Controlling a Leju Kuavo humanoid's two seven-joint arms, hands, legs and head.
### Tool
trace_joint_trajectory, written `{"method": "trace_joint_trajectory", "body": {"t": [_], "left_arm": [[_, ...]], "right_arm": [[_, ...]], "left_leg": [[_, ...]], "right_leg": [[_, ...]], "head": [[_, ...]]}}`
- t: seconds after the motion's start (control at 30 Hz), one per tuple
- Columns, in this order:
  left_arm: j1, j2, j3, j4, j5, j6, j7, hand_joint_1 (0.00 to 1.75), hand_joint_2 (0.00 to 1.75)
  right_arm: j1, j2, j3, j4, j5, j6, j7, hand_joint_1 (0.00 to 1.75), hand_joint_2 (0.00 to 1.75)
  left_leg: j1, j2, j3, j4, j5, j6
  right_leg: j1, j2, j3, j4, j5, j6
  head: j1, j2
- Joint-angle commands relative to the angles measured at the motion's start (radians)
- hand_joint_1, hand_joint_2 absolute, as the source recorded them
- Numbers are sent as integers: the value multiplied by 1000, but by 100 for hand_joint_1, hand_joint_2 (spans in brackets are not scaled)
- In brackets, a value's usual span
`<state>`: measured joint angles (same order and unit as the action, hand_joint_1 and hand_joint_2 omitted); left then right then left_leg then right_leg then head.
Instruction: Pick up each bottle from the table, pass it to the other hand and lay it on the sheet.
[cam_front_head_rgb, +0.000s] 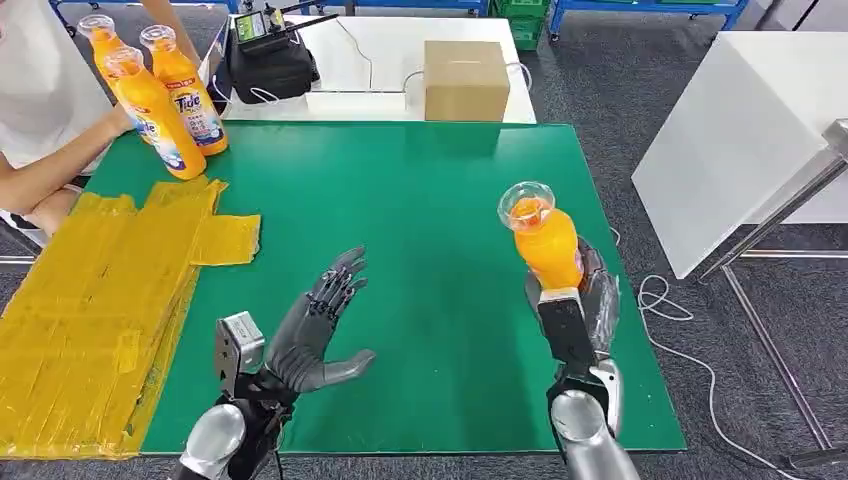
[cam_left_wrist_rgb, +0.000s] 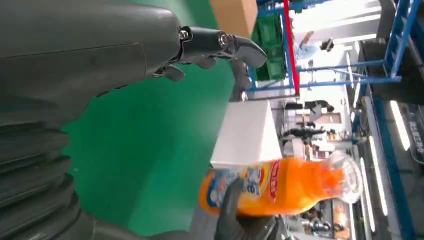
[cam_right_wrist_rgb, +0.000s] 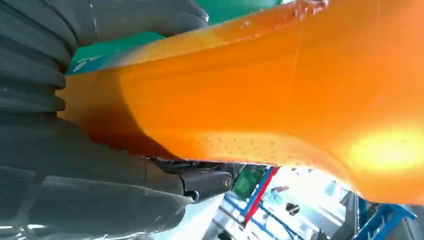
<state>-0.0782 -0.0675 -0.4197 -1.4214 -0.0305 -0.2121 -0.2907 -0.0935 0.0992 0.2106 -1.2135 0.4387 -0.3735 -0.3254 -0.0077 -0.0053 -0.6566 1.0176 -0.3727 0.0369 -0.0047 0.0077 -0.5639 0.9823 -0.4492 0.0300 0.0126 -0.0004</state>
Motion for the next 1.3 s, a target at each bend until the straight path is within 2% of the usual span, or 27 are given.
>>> {"method": "trace_joint_trajectory", "body": {"t": [0.03,0.3,0.4,0.53,0.7,0.83,0.93,1.27,1.3], "left_arm": [[-84,38,-73,99,21,-3,12,0,175],[-97,30,-75,121,55,16,20,0,175],[-87,24,-62,116,51,59,19,0,175],[-77,8,-42,102,-28,178,-1,0,175],[-74,-4,-25,91,-86,258,-9,0,175],[-72,-15,1,91,-127,327,-14,0,175],[-73,-27,22,105,-162,389,-21,0,175],[-74,-50,52,116,-84,369,-53,0,175],[-74,-50,52,116,-84,369,-53,0,175]], "right_arm": [[-73,49,29,90,-36,24,-18,175,175],[-130,90,192,219,-36,61,-15,175,175],[-125,101,262,237,-24,87,-19,175,175],[-95,91,412,175,6,146,-1,175,175],[-99,64,500,148,19,176,6,175,175],[-103,42,599,127,46,203,7,175,175],[-112,26,658,116,82,201,6,175,175],[-143,24,704,186,133,168,41,175,175],[-143,24,704,186,133,168,41,175,175]], "left_leg": [[0,0,4,-1,-2,-3],[0,2,-1,-1,-1,-2],[1,3,2,-2,-2,-4],[1,2,-1,-1,-1,-3],[2,1,1,-1,-2,-4],[2,0,-2,-1,-2,-4],[2,1,0,-1,-3,-5],[2,-1,-4,-1,-2,-4],[2,-1,0,-1,-3,-5]], "right_leg": [[0,-1,4,-2,-1,-1],[0,1,8,-1,0,-1],[1,1,11,-2,-1,-2],[1,1,7,-1,-1,-1],[1,-1,9,-1,-2,-1],[1,0,-2,-1,-3,-4],[1,-1,0,-1,-4,-4],[1,-2,-3,-1,-3,-4],[1,-2,0,-1,-4,-4]], "head": [[0,0],[0,0],[0,0],[0,0],[0,0],[0,0],[0,0],[0,0],[0,0]]}}
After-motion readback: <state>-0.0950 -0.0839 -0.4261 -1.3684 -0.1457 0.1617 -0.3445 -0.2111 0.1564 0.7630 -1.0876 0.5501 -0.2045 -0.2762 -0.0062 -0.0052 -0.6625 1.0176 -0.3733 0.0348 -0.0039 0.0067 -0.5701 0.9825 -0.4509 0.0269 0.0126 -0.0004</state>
